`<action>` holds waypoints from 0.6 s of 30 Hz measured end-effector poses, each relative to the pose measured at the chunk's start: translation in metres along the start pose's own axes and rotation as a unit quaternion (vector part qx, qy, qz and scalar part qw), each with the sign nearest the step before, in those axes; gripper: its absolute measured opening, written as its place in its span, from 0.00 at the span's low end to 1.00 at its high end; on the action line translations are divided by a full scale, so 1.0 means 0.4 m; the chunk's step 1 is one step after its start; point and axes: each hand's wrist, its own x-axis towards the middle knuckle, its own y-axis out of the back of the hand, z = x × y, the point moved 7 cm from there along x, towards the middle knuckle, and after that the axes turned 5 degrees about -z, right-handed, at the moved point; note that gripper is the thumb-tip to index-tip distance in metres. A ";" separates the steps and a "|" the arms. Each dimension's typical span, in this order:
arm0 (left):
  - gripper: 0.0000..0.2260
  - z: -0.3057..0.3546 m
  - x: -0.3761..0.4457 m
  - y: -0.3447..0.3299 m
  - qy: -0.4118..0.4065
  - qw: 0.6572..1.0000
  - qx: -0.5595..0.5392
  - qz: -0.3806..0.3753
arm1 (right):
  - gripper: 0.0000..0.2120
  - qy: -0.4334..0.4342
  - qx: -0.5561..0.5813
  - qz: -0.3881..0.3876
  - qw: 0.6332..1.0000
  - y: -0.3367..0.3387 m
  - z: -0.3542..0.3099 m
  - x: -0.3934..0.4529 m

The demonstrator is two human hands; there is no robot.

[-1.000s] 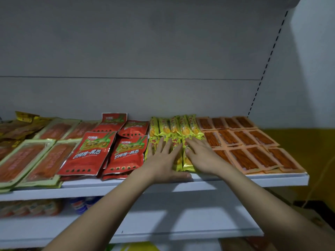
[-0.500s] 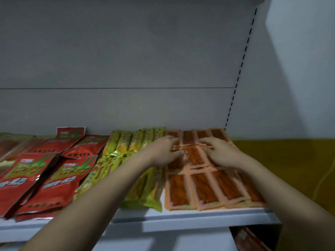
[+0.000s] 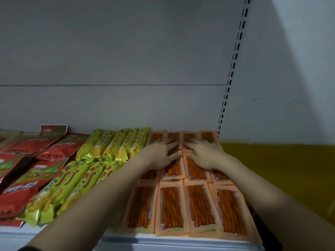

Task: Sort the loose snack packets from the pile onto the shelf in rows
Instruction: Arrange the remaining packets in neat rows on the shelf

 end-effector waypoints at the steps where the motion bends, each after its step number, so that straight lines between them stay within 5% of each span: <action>1: 0.29 0.001 0.005 -0.002 0.003 1.000 0.003 0.004 | 0.24 0.002 -0.003 -0.001 1.000 -0.001 0.004 0.003; 12: 0.30 -0.003 -0.011 0.021 -0.015 0.998 -0.031 0.047 | 0.28 -0.066 0.017 0.014 0.998 0.008 0.073 -0.010; 15: 0.25 -0.023 -0.059 0.062 -0.030 0.995 -0.040 0.090 | 0.25 0.025 0.024 0.062 0.997 0.045 0.000 -0.035; 18: 0.19 -0.056 -0.112 0.049 -0.050 0.999 -0.003 0.013 | 0.25 0.134 0.043 0.002 0.990 0.033 -0.111 -0.078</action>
